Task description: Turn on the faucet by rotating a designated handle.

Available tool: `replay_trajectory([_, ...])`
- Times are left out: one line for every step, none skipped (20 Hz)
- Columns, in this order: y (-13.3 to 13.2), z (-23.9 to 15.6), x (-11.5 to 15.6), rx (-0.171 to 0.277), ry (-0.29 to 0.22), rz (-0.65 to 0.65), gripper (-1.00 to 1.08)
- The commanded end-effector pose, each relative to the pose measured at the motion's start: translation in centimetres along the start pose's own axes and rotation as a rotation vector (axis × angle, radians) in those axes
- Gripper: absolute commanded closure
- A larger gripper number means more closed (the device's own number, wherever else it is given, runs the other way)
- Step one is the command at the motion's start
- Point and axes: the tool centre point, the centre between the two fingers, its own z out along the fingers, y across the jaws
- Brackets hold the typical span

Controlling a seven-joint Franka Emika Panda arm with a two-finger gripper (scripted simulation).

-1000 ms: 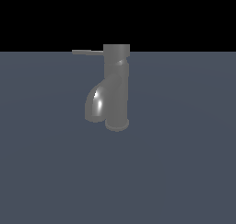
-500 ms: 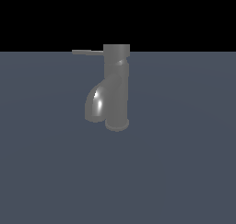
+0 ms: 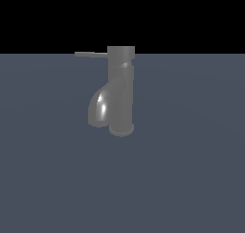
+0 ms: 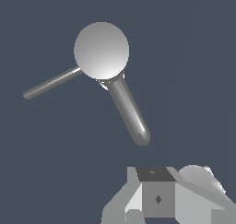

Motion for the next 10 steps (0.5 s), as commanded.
replay_trajectory([-1.1,0.5,0.8,0.006,-0.003,0.065,1.08])
replay_trajectory([-1.5,0.7,1.1,0.008,-0.004,0.090,1.08])
replay_trajectory([-2.0,0.9,1.4,0.010,-0.005,0.116,1.08])
replay_trajectory([-2.4,1.1,1.7,0.011,-0.005,0.141,1.08])
replay_trajectory([-2.8,1.4,2.0,0.013,-0.006,0.167,1.08])
replay_trajectory([-3.2,1.6,2.3,0.014,-0.006,0.192,1.08])
replay_trajectory([-3.7,1.8,2.6,0.016,-0.007,0.218,1.08])
replay_trajectory([-4.1,2.1,2.9,0.017,-0.007,0.244,1.08])
replay_trajectory([-4.5,2.3,3.2,0.018,-0.007,0.270,1.08])
replay_trajectory([-4.9,2.6,3.5,0.019,-0.007,0.295,1.08])
